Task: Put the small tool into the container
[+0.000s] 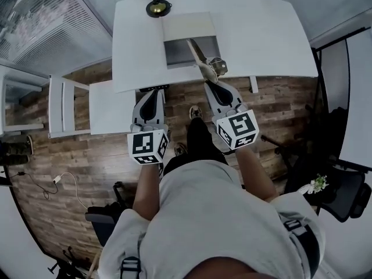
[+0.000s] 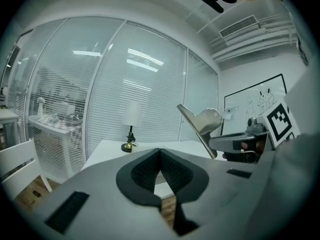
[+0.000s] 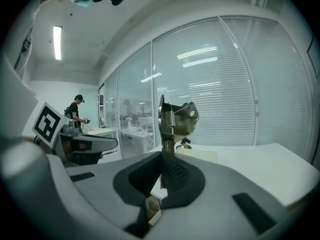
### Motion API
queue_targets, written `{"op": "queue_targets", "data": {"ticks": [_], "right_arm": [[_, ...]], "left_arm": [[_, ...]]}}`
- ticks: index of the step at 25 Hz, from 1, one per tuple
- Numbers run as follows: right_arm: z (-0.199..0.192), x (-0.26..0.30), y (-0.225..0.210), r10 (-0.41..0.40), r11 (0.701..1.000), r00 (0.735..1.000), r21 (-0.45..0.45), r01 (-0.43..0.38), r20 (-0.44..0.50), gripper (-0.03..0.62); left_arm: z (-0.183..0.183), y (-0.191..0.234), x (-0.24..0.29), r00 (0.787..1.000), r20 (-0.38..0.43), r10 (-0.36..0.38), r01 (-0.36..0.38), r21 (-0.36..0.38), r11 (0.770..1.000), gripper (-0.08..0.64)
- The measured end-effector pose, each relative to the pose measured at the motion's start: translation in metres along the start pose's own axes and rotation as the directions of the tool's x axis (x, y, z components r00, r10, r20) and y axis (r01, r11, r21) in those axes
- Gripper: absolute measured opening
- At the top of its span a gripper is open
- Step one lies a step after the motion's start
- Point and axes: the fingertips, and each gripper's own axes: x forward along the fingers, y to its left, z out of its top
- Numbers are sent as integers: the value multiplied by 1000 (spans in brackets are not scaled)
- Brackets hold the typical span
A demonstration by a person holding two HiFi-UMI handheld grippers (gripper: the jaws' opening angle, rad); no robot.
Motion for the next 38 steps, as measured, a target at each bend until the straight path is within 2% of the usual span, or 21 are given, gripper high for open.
{"op": "queue_targets", "data": {"ticks": [5, 9, 12, 18, 22, 27, 29, 35, 38], "right_arm": [[-19, 41, -30, 67, 996, 992, -54, -73, -111, 25], [-37, 68, -53, 121, 983, 966, -107, -148, -227, 25], [-42, 87, -64, 166, 963, 944, -160, -218, -285, 25], [-62, 111, -76, 224, 899, 882, -262, -351, -413, 25], [-72, 129, -86, 246, 840, 840, -327, -434, -483, 25], [-93, 147, -95, 277, 728, 761, -388, -564, -587, 25], [-101, 153, -94, 295, 697, 727, -381, -607, -620, 25], [-119, 164, -99, 339, 658, 650, -322, -681, -680, 25], [-124, 165, -98, 353, 642, 623, -304, -704, -698, 25]], "left_arm": [[-10, 12, 50, 998, -50, 34, -34, 3, 999, 21], [-16, 23, 85, 993, -94, 65, -64, 11, 998, 21], [-20, 31, 106, 991, -113, 76, -76, 9, 997, 21], [-41, 47, 131, 980, -167, 107, -112, -23, 993, 21], [-52, 57, 145, 971, -208, 118, -128, -33, 991, 21], [-63, 75, 158, 959, -237, 157, -169, -33, 985, 21], [-70, 82, 160, 953, -251, 172, -188, -43, 981, 21], [-81, 82, 172, 942, -270, 198, -219, -50, 975, 21], [-87, 82, 174, 935, -287, 207, -229, -45, 972, 21]]}}
